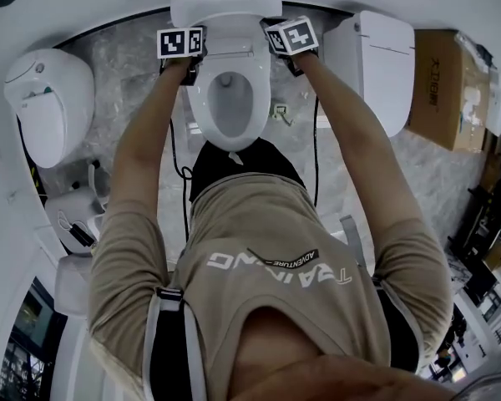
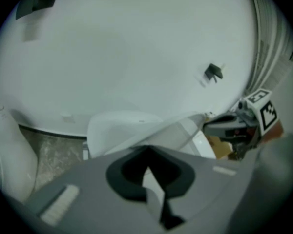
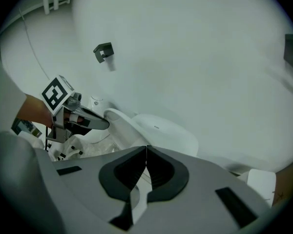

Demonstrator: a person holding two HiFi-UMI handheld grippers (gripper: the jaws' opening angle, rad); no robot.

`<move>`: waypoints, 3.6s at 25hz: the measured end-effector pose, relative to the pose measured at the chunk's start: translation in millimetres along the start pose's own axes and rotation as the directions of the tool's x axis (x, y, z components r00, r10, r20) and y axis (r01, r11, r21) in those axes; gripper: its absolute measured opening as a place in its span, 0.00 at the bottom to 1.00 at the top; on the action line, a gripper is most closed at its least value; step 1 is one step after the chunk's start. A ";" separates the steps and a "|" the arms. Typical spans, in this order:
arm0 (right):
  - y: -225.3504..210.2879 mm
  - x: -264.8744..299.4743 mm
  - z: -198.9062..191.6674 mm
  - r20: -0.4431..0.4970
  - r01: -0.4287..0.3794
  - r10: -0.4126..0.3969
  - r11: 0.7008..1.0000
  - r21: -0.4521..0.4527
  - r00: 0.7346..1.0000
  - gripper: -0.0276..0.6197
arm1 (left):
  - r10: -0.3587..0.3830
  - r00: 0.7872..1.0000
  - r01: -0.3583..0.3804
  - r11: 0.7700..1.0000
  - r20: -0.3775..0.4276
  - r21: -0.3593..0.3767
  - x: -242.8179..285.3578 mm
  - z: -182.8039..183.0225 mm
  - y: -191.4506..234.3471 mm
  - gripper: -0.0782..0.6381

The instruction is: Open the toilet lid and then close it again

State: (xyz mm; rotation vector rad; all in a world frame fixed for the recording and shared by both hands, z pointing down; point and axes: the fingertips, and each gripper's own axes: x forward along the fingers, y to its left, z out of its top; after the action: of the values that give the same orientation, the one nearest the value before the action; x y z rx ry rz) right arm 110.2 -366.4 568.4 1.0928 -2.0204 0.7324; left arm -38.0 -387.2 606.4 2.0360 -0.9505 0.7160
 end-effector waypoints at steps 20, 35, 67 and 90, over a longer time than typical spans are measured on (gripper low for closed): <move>-49.9 6.6 75.9 0.113 0.048 -0.045 0.998 -0.027 0.993 0.06 | 0.042 0.999 -0.042 0.998 0.007 -0.052 -2.3 13.5 9.2 0.11; -45.4 54.6 75.2 0.028 -0.120 0.121 0.992 -0.035 0.992 0.06 | -0.005 1.000 0.005 0.999 0.013 -0.052 9.1 15.7 -0.5 0.12; 42.8 2.0 -25.6 -0.177 -0.293 0.274 0.952 -0.088 0.945 0.06 | -0.110 0.987 0.104 0.993 -0.115 -0.060 -30.4 -71.4 -45.2 0.12; 132.3 -27.3 -173.2 -0.262 -0.345 0.333 0.939 0.003 0.906 0.06 | -0.070 0.931 0.066 0.998 -0.358 -0.023 -70.7 -240.0 -80.0 0.12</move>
State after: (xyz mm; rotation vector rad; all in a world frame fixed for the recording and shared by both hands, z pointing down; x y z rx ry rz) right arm 61.4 -161.0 628.9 0.5851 -2.0058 0.9499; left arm -52.5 -129.4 654.9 1.8337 -0.6662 1.0005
